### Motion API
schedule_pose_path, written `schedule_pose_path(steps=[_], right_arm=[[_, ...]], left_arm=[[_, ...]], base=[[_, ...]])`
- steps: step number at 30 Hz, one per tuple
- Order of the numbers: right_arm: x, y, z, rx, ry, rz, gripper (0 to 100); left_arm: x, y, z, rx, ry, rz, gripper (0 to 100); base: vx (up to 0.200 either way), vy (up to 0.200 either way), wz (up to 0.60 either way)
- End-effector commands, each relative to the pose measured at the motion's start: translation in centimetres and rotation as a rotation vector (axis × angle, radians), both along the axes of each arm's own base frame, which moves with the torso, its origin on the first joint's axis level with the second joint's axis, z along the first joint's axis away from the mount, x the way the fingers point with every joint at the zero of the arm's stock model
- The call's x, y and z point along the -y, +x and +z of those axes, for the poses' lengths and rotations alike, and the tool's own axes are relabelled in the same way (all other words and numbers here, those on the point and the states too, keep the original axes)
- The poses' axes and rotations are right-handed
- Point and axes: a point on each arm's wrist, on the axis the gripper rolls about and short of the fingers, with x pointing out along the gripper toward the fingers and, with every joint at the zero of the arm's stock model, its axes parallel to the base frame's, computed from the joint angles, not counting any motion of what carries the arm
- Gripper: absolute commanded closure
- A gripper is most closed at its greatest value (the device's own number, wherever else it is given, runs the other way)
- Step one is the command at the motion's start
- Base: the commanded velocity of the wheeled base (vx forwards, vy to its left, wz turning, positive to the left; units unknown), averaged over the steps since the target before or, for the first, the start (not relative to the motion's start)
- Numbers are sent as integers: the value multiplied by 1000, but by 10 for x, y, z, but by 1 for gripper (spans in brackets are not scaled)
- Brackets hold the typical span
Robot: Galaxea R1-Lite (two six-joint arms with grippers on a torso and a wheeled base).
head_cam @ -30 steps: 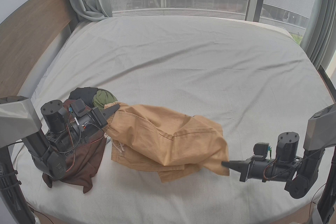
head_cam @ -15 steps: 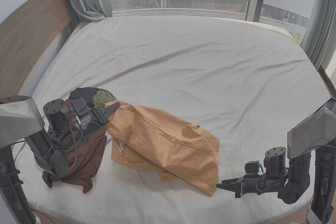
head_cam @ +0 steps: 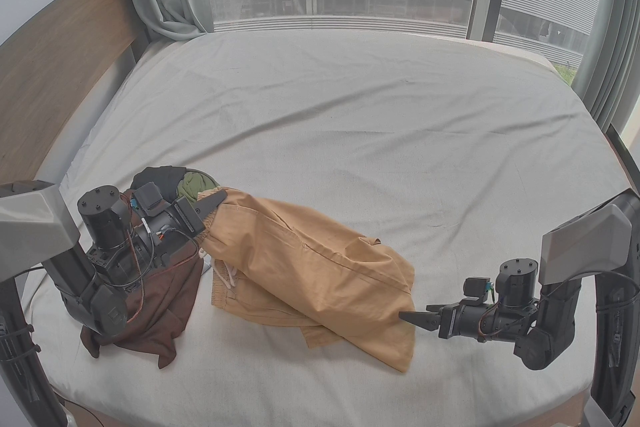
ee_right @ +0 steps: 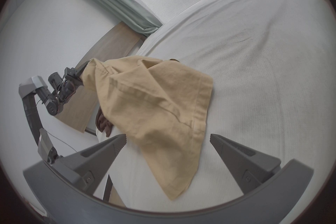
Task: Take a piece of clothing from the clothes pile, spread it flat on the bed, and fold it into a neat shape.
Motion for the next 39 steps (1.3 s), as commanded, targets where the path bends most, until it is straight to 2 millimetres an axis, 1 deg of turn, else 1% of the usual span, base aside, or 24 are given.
schedule_pose_path(steps=[1, 4, 10, 13, 22, 23, 25, 31, 39], right_arm=[[-2, 10, -18, -34, 5, -16, 0], [-2, 9, -28, -63, -3, -19, 0], [-4, 7, -39, -94, -12, -10, 0], [-5, 10, -40, -97, -3, -15, 0], [-25, 11, -39, -103, 37, 22, 0], [-30, 12, -38, -103, 52, 26, 0], [-32, 14, -37, -100, 63, 24, 0], [-29, 16, -29, -90, 79, 11, 0], [-26, 14, 3, -38, 125, 3, 0]], left_arm=[[0, -2, 7, 21, -5, 1, 100], [-1, -2, 9, 27, -5, 3, 100], [-8, 0, 9, 31, -4, 27, 100], [-8, -1, 9, 28, -3, 23, 100], [-7, -2, 8, 23, -3, 21, 100], [-8, -2, 8, 23, -2, 19, 100], [-7, -2, 7, 22, -2, 19, 100], [-7, -2, 7, 20, -2, 16, 100], [-7, -1, 7, 22, -2, 18, 100]], base=[[0, 0, 0], [0, 0, 0], [0, 0, 0], [0, 0, 0], [0, 0, 0], [0, 0, 0], [0, 0, 0], [0, 0, 0], [0, 0, 0]])
